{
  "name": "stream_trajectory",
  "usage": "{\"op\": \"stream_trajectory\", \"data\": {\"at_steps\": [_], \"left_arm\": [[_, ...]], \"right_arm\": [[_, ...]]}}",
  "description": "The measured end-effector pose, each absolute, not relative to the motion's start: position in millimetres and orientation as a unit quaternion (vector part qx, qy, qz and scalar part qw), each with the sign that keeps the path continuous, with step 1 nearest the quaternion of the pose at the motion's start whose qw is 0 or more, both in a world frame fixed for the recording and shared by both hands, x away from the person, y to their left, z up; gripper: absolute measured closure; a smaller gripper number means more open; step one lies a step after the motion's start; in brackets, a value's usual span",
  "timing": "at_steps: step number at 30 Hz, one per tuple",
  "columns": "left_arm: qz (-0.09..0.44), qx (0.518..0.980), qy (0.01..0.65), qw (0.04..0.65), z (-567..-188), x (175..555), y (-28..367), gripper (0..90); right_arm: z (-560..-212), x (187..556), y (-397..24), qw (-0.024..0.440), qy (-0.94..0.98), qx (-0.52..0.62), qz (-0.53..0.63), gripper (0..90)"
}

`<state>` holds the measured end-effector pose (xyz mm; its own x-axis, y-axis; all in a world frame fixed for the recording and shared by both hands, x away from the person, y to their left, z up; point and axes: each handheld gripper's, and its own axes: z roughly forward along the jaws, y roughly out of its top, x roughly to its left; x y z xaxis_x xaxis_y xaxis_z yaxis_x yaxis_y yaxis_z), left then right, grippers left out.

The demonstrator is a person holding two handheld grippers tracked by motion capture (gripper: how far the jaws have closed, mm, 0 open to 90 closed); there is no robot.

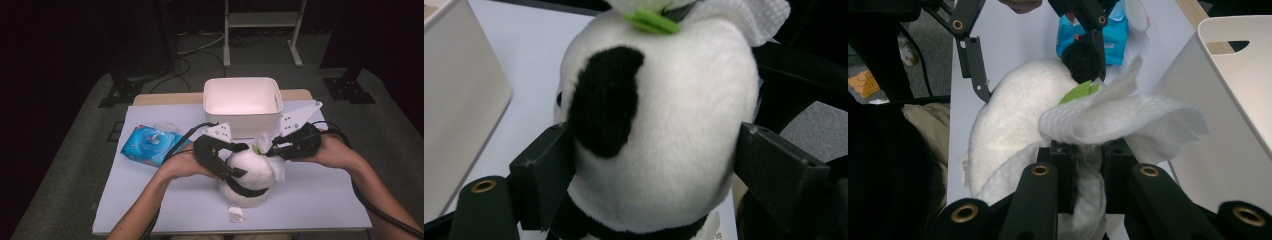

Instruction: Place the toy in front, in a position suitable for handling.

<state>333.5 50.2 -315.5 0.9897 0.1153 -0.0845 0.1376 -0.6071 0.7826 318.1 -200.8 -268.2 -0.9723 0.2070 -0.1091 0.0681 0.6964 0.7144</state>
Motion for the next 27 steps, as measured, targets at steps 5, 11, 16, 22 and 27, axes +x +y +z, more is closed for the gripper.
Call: {"op": "stream_trajectory", "data": {"at_steps": [5,11,16,22,27], "left_arm": [[-0.040,0.894,0.083,0.439,-335,336,49,10.4],[-0.056,0.882,0.087,0.459,-349,340,44,8.6],[-0.058,0.875,0.081,0.473,-349,340,45,19.1],[-0.053,0.872,0.082,0.480,-341,342,51,28.3],[-0.039,0.878,0.082,0.470,-330,343,59,30.1]], "right_arm": [[-268,316,-206,0.091,0.919,0.076,0.376,79.5],[-271,315,-211,0.092,0.918,0.083,0.377,79.5],[-271,315,-212,0.092,0.919,0.084,0.375,79.5],[-268,315,-213,0.100,0.909,0.082,0.396,79.4],[-262,318,-209,0.104,0.897,0.079,0.422,79.4]]}}
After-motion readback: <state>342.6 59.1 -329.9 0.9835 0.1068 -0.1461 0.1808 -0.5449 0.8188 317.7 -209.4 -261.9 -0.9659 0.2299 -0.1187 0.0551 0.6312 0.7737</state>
